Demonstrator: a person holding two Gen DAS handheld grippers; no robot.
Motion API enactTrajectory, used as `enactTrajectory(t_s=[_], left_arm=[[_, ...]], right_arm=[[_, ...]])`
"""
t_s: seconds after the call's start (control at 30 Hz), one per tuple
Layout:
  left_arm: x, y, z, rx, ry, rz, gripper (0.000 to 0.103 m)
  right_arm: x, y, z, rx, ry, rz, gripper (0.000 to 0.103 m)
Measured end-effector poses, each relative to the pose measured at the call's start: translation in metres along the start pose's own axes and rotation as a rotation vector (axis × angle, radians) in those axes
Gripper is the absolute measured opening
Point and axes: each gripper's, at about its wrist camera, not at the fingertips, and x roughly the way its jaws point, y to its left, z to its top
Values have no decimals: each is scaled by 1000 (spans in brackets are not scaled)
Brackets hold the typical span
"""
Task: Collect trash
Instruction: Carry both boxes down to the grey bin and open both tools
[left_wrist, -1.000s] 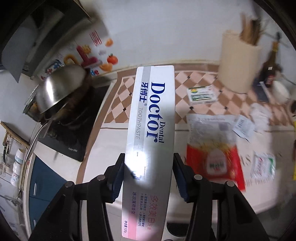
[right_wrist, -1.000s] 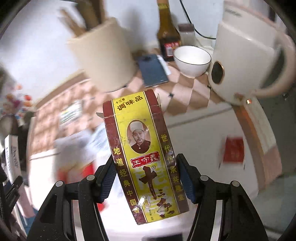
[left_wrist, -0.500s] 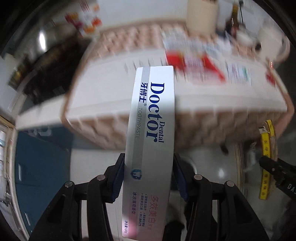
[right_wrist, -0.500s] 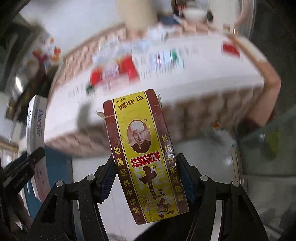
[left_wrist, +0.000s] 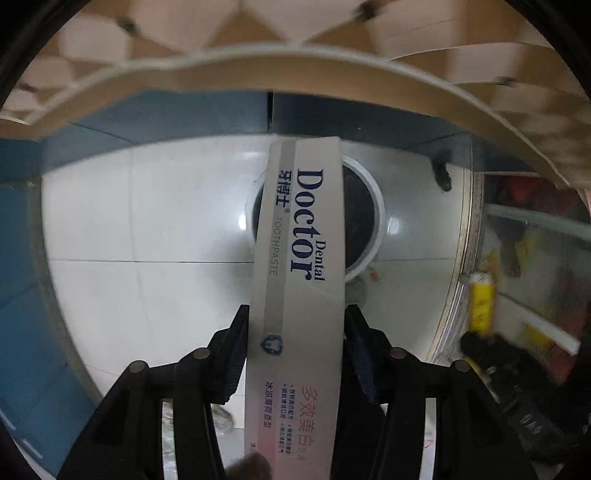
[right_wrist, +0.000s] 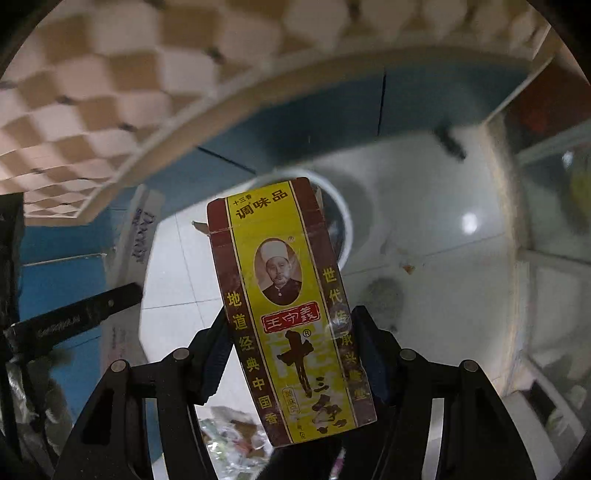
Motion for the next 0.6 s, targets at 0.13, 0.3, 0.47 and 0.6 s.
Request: enactTrajectory(t_s=[0.13, 0.3, 0.47, 0.6], left_arm=[[19, 7, 16, -50, -15, -34, 91], [1, 0, -7, -77, -76, 26, 101], [-38, 3, -34, -59, -210, 162, 101], [-56, 1, -55, -52, -244, 251, 101]], right_arm=[[65, -19, 21, 27, 71, 38, 71], [84, -35, 37, 65, 74, 90, 99], [62, -27, 42, 61, 21, 53, 103], [34, -12, 35, -14, -14, -62, 103]])
